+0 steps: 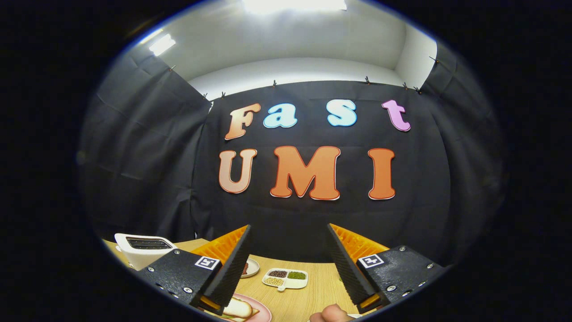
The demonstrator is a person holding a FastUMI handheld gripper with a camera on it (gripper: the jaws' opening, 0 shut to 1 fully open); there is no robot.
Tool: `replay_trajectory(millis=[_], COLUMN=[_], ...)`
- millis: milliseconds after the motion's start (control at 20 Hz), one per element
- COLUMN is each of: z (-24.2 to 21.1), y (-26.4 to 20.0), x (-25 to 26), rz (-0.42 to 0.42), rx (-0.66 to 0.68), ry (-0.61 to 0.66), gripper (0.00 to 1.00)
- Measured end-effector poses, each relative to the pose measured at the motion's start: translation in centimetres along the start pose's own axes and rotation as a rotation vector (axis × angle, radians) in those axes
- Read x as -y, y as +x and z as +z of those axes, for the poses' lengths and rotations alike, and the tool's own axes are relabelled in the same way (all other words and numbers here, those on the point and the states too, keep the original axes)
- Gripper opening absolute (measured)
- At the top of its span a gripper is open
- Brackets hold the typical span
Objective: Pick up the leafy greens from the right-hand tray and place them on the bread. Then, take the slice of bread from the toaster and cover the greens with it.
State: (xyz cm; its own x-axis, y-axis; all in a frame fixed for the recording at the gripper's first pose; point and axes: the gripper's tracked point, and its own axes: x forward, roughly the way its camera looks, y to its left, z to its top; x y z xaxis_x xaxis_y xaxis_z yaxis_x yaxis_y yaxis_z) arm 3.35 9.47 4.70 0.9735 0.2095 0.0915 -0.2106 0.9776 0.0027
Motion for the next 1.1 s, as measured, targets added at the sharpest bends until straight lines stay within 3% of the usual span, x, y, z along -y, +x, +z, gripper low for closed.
replay_trajectory(millis=[1100], z=[0.7], y=[-0.4], x=[-1.2], rz=[0.023], rx=[0.016], ry=[0.005], gripper=[0.97])
